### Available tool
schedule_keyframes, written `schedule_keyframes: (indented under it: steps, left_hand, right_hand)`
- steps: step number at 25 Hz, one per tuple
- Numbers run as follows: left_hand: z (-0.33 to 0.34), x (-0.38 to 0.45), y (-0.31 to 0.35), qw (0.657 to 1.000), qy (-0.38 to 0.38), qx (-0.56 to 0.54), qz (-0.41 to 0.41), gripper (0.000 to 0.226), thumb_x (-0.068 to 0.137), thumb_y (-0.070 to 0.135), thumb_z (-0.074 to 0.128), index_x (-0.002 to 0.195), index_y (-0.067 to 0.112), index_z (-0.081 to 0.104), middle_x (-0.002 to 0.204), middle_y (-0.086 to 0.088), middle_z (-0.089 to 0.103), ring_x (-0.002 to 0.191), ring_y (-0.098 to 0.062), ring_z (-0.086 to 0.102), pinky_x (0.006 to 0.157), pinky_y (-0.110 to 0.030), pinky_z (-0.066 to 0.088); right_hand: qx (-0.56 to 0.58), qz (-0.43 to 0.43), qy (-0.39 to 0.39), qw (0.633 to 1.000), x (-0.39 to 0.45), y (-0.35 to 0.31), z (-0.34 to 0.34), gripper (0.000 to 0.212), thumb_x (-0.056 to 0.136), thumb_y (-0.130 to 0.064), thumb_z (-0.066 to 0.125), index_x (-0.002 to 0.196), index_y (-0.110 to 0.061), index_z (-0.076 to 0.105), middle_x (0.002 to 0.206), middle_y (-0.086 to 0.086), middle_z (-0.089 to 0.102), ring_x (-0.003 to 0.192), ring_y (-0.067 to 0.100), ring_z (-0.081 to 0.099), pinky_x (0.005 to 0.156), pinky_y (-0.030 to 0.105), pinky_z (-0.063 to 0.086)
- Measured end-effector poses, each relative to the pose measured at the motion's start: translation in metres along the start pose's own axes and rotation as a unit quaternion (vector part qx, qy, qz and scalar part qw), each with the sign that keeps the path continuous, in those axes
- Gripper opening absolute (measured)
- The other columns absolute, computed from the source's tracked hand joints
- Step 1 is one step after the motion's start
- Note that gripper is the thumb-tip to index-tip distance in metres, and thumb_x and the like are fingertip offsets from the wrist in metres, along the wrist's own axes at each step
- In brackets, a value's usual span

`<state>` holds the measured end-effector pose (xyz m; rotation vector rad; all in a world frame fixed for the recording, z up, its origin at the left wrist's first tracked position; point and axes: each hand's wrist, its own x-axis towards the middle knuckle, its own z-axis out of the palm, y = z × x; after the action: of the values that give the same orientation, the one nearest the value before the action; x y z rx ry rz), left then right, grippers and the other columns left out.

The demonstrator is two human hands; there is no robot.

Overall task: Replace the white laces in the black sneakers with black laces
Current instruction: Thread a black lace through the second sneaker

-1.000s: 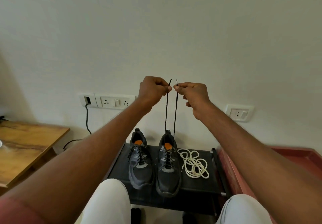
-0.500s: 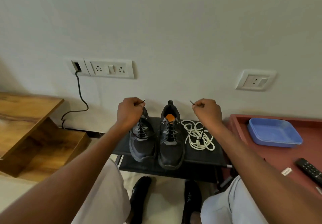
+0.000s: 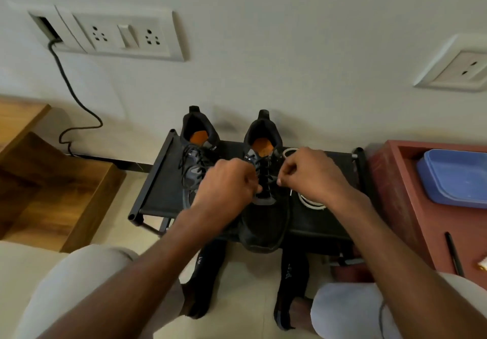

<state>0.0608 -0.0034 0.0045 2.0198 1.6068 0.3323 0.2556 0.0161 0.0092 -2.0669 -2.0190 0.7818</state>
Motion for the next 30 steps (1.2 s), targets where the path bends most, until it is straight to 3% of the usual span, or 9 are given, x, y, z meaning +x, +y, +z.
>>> schedule_keyframes:
  steps: [2, 5, 9, 13, 17, 24, 30]
  left_hand:
    - [0.016, -0.002, 0.007, 0.999, -0.014, 0.030, -0.024, 0.012, 0.092, 0.033, 0.075, 0.097, 0.025, 0.067, 0.095, 0.005, 0.067, 0.088, -0.017, 0.066, 0.079, -0.040, 0.059]
    - [0.021, 0.001, 0.010, 0.996, 0.030, 0.074, -0.038, 0.011, 0.095, 0.029, 0.071, 0.097, 0.022, 0.063, 0.094, 0.000, 0.064, 0.087, -0.025, 0.064, 0.074, -0.041, 0.057]
    - [0.024, 0.004, 0.009, 0.997, 0.019, 0.065, -0.036, 0.008, 0.098, 0.022, 0.066, 0.093, 0.018, 0.063, 0.089, -0.002, 0.063, 0.082, -0.024, 0.064, 0.073, -0.043, 0.058]
    - [0.024, 0.010, -0.002, 0.998, -0.007, 0.040, -0.043, 0.013, 0.097, 0.013, 0.063, 0.086, 0.017, 0.058, 0.087, -0.001, 0.063, 0.079, -0.020, 0.062, 0.068, -0.035, 0.052]
    - [0.025, 0.012, -0.007, 0.999, -0.005, 0.007, -0.049, 0.014, 0.095, 0.011, 0.066, 0.085, 0.018, 0.062, 0.084, 0.001, 0.064, 0.077, -0.016, 0.062, 0.067, -0.034, 0.054]
    - [0.022, 0.013, -0.009, 0.999, 0.007, -0.002, -0.051, 0.014, 0.095, 0.012, 0.068, 0.083, 0.016, 0.062, 0.079, 0.006, 0.061, 0.072, -0.008, 0.057, 0.058, -0.021, 0.039]
    - [0.022, 0.015, -0.008, 0.999, -0.018, -0.001, -0.032, 0.012, 0.096, 0.010, 0.065, 0.086, 0.017, 0.060, 0.084, 0.005, 0.063, 0.077, -0.011, 0.060, 0.059, -0.019, 0.038]
  right_hand:
    - [-0.027, 0.001, -0.035, 0.999, -0.004, -0.003, 0.006, 0.012, 0.082, -0.038, 0.087, 0.076, -0.030, 0.079, 0.079, -0.011, 0.073, 0.075, 0.010, 0.068, 0.070, 0.033, 0.059]
    - [-0.058, -0.010, -0.012, 0.998, -0.003, -0.012, 0.013, 0.013, 0.080, -0.038, 0.088, 0.080, -0.029, 0.079, 0.080, -0.008, 0.073, 0.072, 0.014, 0.068, 0.064, 0.030, 0.055]
    - [-0.089, -0.008, -0.011, 0.996, -0.007, -0.015, 0.016, 0.011, 0.085, -0.035, 0.084, 0.086, -0.025, 0.079, 0.078, -0.003, 0.071, 0.069, 0.018, 0.066, 0.061, 0.032, 0.054]
    - [-0.099, -0.029, -0.002, 0.995, -0.012, -0.020, 0.018, 0.002, 0.089, -0.027, 0.076, 0.087, -0.026, 0.077, 0.076, -0.005, 0.068, 0.069, 0.016, 0.065, 0.058, 0.029, 0.050]
    - [-0.047, -0.032, 0.001, 0.998, -0.009, -0.016, 0.019, 0.003, 0.084, -0.029, 0.075, 0.082, -0.029, 0.077, 0.075, -0.009, 0.069, 0.071, 0.014, 0.066, 0.064, 0.031, 0.056]
    - [-0.031, -0.040, -0.019, 0.999, -0.004, -0.012, 0.020, 0.013, 0.086, -0.034, 0.073, 0.076, -0.026, 0.070, 0.072, -0.008, 0.068, 0.069, 0.013, 0.066, 0.067, 0.034, 0.057]
    - [-0.029, -0.046, -0.029, 0.998, 0.000, -0.008, 0.017, 0.013, 0.084, -0.032, 0.077, 0.073, -0.028, 0.071, 0.074, -0.009, 0.069, 0.071, 0.012, 0.067, 0.071, 0.041, 0.061]
